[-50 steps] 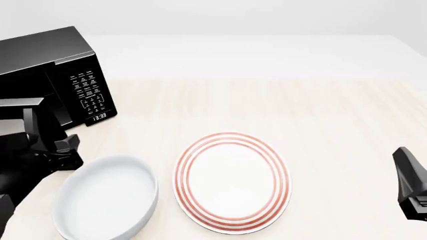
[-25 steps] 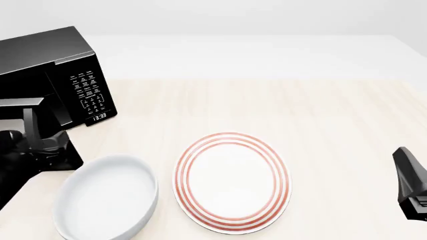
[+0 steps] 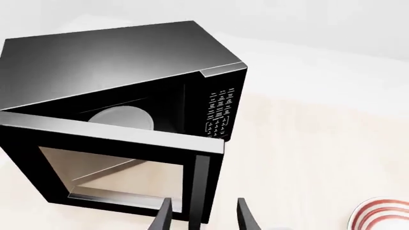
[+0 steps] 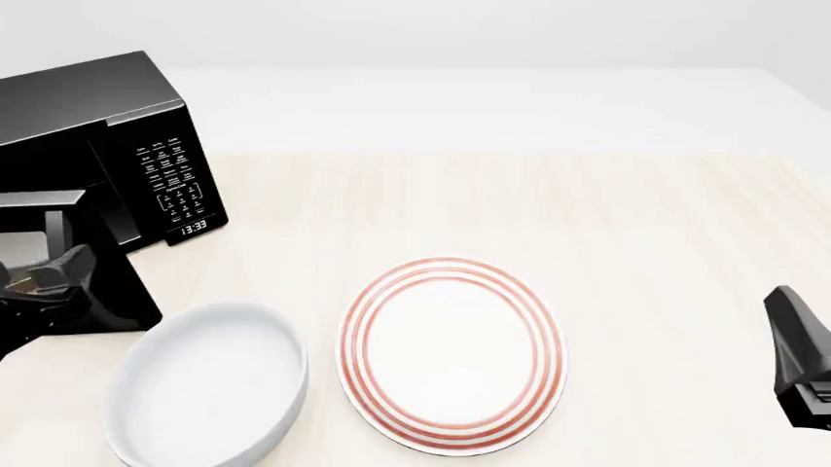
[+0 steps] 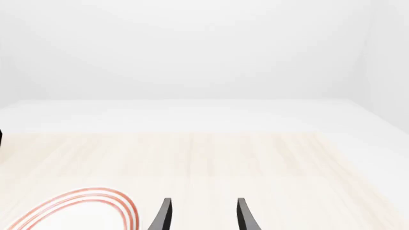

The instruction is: Open the microwave.

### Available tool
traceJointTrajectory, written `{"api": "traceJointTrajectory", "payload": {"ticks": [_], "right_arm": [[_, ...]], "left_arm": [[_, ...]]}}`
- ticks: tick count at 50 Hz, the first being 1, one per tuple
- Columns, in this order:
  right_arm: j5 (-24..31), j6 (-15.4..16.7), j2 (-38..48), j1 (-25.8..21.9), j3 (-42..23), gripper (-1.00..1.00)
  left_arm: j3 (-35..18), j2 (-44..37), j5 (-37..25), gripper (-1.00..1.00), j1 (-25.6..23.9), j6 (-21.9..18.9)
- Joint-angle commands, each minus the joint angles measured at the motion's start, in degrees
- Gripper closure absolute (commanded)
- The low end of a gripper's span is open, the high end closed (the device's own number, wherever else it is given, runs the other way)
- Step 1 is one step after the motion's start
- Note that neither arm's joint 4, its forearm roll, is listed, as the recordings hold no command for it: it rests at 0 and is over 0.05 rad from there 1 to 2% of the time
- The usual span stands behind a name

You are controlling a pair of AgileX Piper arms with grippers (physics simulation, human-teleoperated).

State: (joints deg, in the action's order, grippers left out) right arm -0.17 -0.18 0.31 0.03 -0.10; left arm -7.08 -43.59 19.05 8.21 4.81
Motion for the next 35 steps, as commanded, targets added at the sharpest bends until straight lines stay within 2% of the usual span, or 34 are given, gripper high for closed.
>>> {"api": "traceJointTrajectory", "payload": {"ticks": [1,12,14,18,22,35], "right_arm": [[0.0,0.01,0.0,-0.01,0.0,-1.0],[0.0,0.0,0.0,0.0,0.0,-1.0],[0.0,0.0,0.0,-0.01,0.0,-1.0],[0.0,0.0,0.0,0.0,0.0,-1.0],[0.0,-0.01,0.0,0.01,0.0,-1.0],[0.0,0.0,0.0,0.0,0.0,-1.0]], "left_arm": [[-1.99,8.87,-8.92,-1.0,-0.28,-0.43],[-4.64,14.48,-15.69,-1.0,-0.39,-1.09],[-2.93,14.97,-14.04,-1.0,-0.25,-1.46],[-6.74,18.82,-20.79,-1.0,0.12,-1.5],[-8.22,21.81,-24.57,-1.0,0.16,-1.63],[-11.72,26.66,-31.15,-1.0,-0.06,-2.43]]}}
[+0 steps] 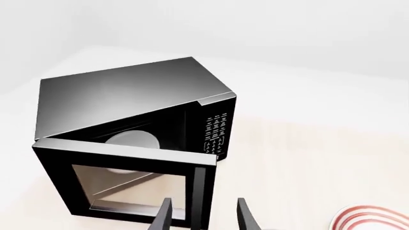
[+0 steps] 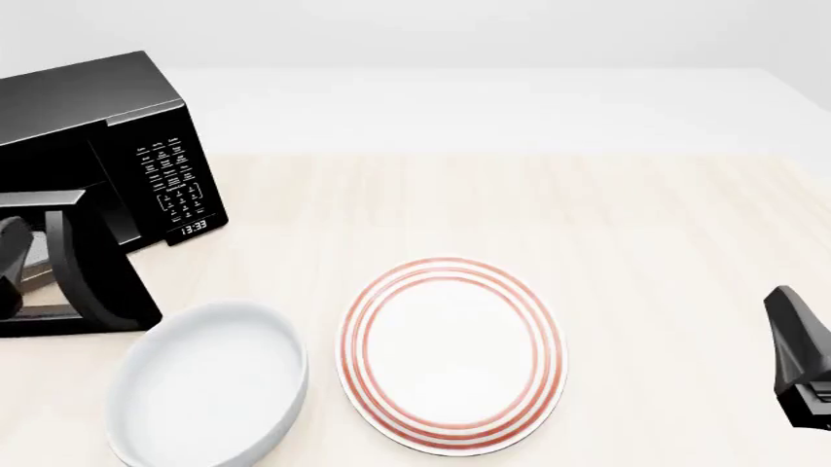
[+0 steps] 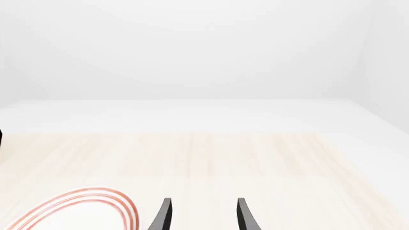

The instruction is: Open the microwave.

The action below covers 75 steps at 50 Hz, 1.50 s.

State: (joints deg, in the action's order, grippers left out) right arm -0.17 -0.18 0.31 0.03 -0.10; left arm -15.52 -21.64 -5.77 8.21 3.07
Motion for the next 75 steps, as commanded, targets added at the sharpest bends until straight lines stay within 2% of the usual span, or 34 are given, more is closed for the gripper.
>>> {"api": "traceJointTrajectory", "payload": {"ticks": [1,15,17,25,34,44,48,52,55,57,64,71,73,75], "right_arm": [[-0.01,0.0,-0.01,-0.01,0.0,-1.0],[-0.01,0.0,-0.01,0.01,0.0,-1.0],[0.0,0.01,0.0,0.01,0.0,-1.0],[0.0,0.01,0.0,0.0,0.0,-1.0],[0.0,0.01,0.0,0.01,0.0,-1.0],[0.0,0.01,-0.01,0.0,0.0,-1.0],[0.0,0.0,0.0,0.0,0.0,-1.0],[0.0,0.01,0.0,-0.01,0.0,-1.0],[-0.01,0.01,-0.01,0.0,0.0,-1.0],[0.0,0.0,0.0,0.01,0.0,-1.0],[0.0,0.01,0.01,0.0,0.0,-1.0],[0.0,-0.01,-0.01,0.0,0.0,-1.0],[0.0,0.01,0.0,0.01,0.0,-1.0],[0.0,0.01,0.0,-0.01,0.0,-1.0]], "left_arm": [[-3.5,5.04,-6.64,-1.0,-0.03,-0.74],[-10.03,7.16,-11.77,-1.0,0.69,-1.54],[-7.46,8.32,-10.0,-1.0,0.49,-1.9],[-13.43,6.84,-12.15,-1.0,0.57,-2.62],[-16.32,5.41,-13.94,-1.0,0.31,-3.15],[-21.63,2.82,-16.01,-1.0,-0.79,-4.18],[-23.4,0.87,-15.33,-1.0,-1.07,-6.1],[-24.28,-2.68,-14.06,-1.0,-1.69,-5.67],[-26.17,-4.66,-14.16,-1.0,-2.02,-6.45],[-26.89,-5.55,-13.78,-1.0,-1.59,-8.54],[-30.21,-10.91,-15.13,-1.0,-3.98,-7.0],[-32.6,-12.6,-17.61,-1.0,-3.89,-7.63],[-33.6,-12.82,-18.22,-1.0,-3.17,-9.68],[-34.04,-13.72,-18.53,-1.0,-3.06,-9.49]]}}
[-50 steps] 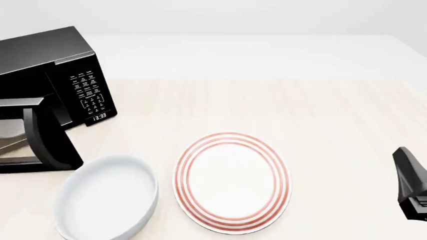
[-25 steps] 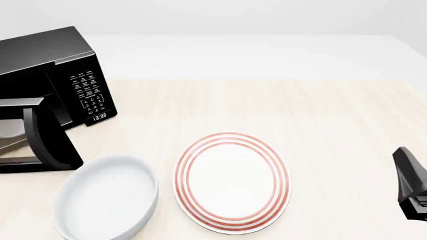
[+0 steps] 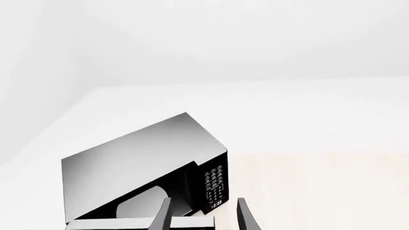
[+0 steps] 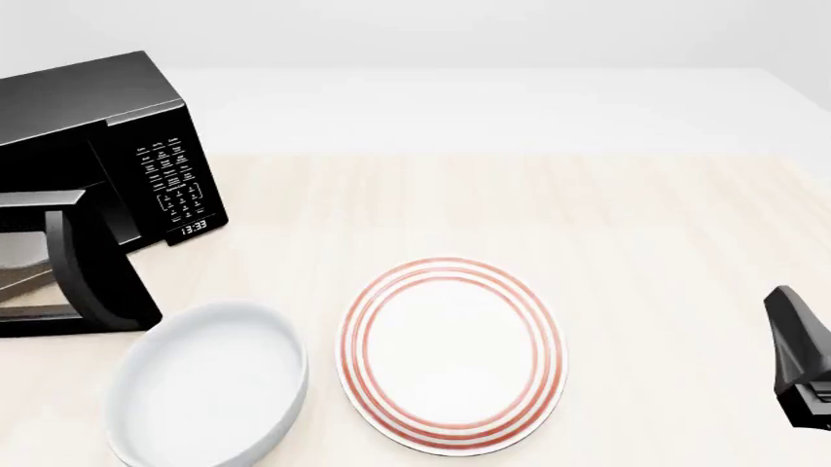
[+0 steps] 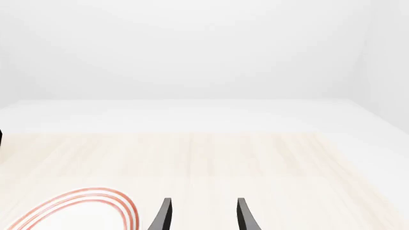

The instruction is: Open the microwave.

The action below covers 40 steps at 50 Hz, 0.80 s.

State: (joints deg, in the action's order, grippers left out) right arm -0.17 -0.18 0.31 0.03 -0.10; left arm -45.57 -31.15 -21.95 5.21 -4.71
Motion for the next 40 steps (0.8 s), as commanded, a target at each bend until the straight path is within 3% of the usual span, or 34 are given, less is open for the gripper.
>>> {"api": "traceJointTrajectory", "payload": {"ticks": [1,13,21,36,40], "right_arm": [[0.0,0.02,0.0,0.0,0.0,-1.0],[0.0,-0.01,0.0,0.01,0.0,-1.0],[0.0,0.01,0.0,-0.01,0.0,-1.0],[0.0,0.0,0.0,0.0,0.0,-1.0],[0.0,-0.01,0.0,0.0,0.0,-1.0]], "left_arm": [[-4.07,-4.46,-2.46,-1.0,-0.09,-2.33],[-6.26,-8.14,-5.8,-1.0,-0.11,-3.18],[-9.91,-12.44,-9.34,-1.0,0.68,-0.2],[-11.1,-18.11,-10.65,-1.0,0.76,1.85],[-10.77,-19.01,-10.29,-1.0,1.77,0.45]]}}
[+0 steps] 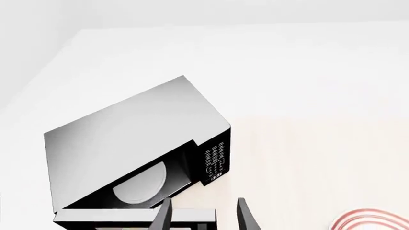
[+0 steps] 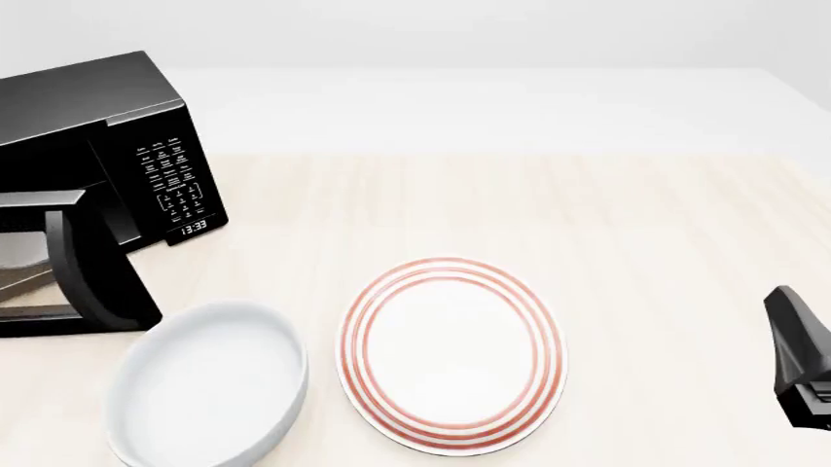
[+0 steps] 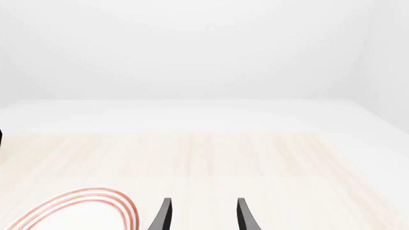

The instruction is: Open the microwave.

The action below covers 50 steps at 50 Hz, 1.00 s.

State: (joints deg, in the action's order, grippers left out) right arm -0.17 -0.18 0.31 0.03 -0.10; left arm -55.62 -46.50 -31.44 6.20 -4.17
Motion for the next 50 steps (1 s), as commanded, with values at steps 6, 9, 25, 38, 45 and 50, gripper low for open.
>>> {"api": "traceJointTrajectory", "payload": {"ticks": [6,9,25,38,45,50], "right_arm": [[0.0,0.0,0.0,0.0,0.0,-1.0],[0.0,-0.01,0.0,-0.01,0.0,-1.0],[0.0,0.0,0.0,0.0,0.0,-1.0],[0.0,0.0,0.0,0.0,0.0,-1.0],[-0.01,-0.01,-0.01,0.0,0.0,-1.0],[0.0,-0.01,0.0,0.01,0.0,-1.0]], "left_arm": [[-1.02,-5.55,-0.67,-1.0,1.59,-1.99],[-0.47,-5.83,-0.32,-1.0,2.09,-1.95],[0.16,-12.82,2.2,-1.0,1.45,-1.69],[-1.1,-17.44,3.78,-1.0,1.17,-0.38],[-1.31,-19.91,5.08,-1.0,0.85,0.18],[-1.54,-21.84,5.69,-1.0,1.23,0.24]]}}
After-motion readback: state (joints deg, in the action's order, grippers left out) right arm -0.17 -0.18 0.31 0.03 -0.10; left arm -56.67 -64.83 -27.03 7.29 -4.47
